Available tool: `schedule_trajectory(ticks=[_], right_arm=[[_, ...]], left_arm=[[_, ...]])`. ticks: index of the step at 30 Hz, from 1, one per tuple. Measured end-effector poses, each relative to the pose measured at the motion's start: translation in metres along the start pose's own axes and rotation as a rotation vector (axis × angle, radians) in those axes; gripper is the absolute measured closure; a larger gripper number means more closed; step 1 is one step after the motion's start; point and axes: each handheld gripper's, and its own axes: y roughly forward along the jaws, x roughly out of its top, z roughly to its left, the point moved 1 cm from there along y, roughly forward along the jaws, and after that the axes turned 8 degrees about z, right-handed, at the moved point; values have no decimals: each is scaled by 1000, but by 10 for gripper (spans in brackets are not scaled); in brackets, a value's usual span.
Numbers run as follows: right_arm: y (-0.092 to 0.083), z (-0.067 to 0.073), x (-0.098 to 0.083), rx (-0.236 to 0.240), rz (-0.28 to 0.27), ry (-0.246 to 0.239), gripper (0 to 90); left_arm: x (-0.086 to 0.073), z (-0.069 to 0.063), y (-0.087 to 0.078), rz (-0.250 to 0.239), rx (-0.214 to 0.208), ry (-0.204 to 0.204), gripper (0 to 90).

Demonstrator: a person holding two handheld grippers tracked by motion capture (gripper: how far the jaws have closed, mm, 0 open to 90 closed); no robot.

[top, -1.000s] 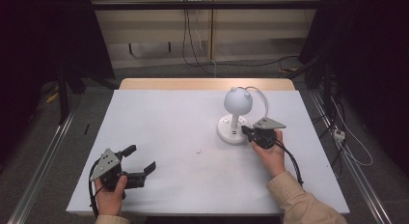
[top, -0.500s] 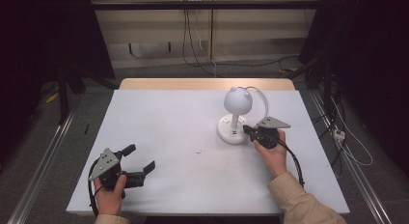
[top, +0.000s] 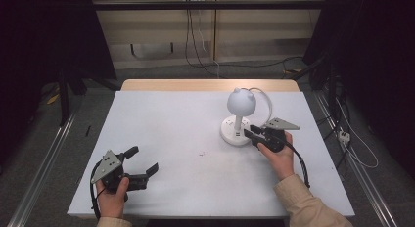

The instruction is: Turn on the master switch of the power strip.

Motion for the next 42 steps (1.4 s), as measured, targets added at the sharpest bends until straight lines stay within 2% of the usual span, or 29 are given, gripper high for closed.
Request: schedule_trajectory(ticks=[9,21,42], right_arm=[[2,0,0,-11,6,15,387],[4,0,0,-48,9,14,165],[-2,2,-1,-15,15,32,131]], left_arm=[[0,0,-1,-7,3,-3,37],[1,1,0,-4,-3,-6,37],[1,2,1,-6,-1,-9,37]])
